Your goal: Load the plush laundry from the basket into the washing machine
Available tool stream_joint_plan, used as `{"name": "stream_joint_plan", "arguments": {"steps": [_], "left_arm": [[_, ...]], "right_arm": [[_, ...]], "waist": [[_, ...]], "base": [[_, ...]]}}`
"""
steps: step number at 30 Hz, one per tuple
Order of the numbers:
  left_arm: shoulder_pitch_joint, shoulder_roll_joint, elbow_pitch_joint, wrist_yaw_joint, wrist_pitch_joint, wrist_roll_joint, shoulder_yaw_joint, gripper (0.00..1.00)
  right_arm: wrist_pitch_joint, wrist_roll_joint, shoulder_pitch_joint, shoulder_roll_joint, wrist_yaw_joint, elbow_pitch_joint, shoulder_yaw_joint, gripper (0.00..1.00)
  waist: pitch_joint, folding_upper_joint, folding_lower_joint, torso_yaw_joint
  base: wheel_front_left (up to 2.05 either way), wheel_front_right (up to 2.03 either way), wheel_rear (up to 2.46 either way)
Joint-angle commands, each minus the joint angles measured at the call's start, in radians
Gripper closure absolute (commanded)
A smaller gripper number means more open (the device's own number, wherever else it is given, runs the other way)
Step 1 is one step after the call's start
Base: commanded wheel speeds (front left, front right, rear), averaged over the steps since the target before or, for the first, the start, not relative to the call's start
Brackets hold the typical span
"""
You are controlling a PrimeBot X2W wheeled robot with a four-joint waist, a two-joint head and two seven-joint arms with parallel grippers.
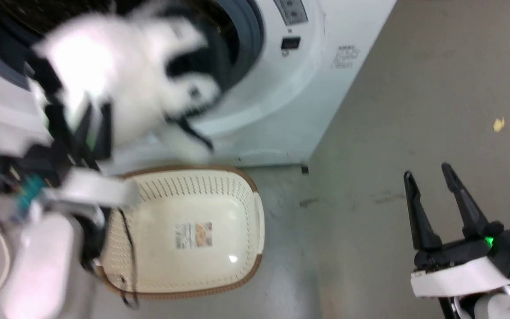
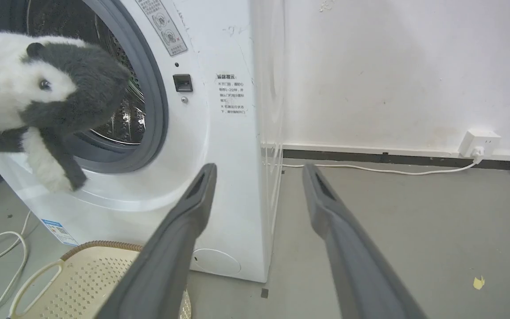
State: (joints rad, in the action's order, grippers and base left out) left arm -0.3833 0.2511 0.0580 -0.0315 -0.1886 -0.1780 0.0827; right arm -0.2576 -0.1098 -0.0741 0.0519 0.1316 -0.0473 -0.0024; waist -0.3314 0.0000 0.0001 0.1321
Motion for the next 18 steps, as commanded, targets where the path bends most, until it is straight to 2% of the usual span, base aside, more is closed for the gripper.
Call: {"name": "stream_joint_plan", "arguments": {"steps": [1, 8, 13, 14, 15, 17, 18], "left_arm": [[-0.087, 0.027, -0.002, -0.011, 0.032, -0.006, -0.016, 1.0], [-0.375, 0.122, 0.092, -0.053, 0.179, -0.027, -0.028, 1.0], [-0.587, 0.191, 0.225, -0.071, 0.276, -0.024, -0.02, 1.0], [-0.587, 0.191, 0.225, -0.071, 0.276, -0.024, -0.02, 1.0], [-0.669, 0.217, 0.283, -0.076, 0.306, -0.03, -0.025, 1.0], [-0.707, 0.228, 0.313, -0.078, 0.322, -0.033, -0.026, 1.0], [-0.771, 0.251, 0.372, -0.08, 0.351, -0.026, -0.019, 1.0]], "right_arm": [[-0.004, -0.013, -0.028, -0.002, -0.001, -0.01, 0.003, 0.0], [-0.004, -0.055, -0.088, -0.002, -0.001, -0.018, 0.027, 0.0], [-0.004, -0.092, -0.128, -0.002, -0.001, -0.025, 0.05, 0.0], [-0.004, -0.092, -0.128, -0.002, -0.001, -0.025, 0.05, 0.0], [-0.004, -0.107, -0.145, -0.002, -0.001, -0.027, 0.061, 0.0], [-0.004, -0.115, -0.15, -0.002, -0.001, -0.029, 0.063, 0.0], [-0.004, -0.126, -0.157, -0.002, -0.001, -0.036, 0.068, 0.0]], "waist": [[-0.095, 0.0, -0.0001, 0.052], [-0.242, 0.0, -0.0001, 0.125], [-0.328, 0.0, -0.0001, 0.176], [-0.328, 0.0, -0.0001, 0.176], [-0.356, 0.0, -0.0001, 0.2], [-0.37, 0.0, -0.0001, 0.208], [-0.389, 0.0, -0.0001, 0.223]], "base": [[0.0, 0.0, 0.0], [0.0, 0.0, 0.0], [0.0, 0.0, 0.0], [0.0, 0.0, 0.0], [0.0, 0.0, 0.0], [0.0, 0.0, 0.0], [0.0, 0.0, 0.0]]}}
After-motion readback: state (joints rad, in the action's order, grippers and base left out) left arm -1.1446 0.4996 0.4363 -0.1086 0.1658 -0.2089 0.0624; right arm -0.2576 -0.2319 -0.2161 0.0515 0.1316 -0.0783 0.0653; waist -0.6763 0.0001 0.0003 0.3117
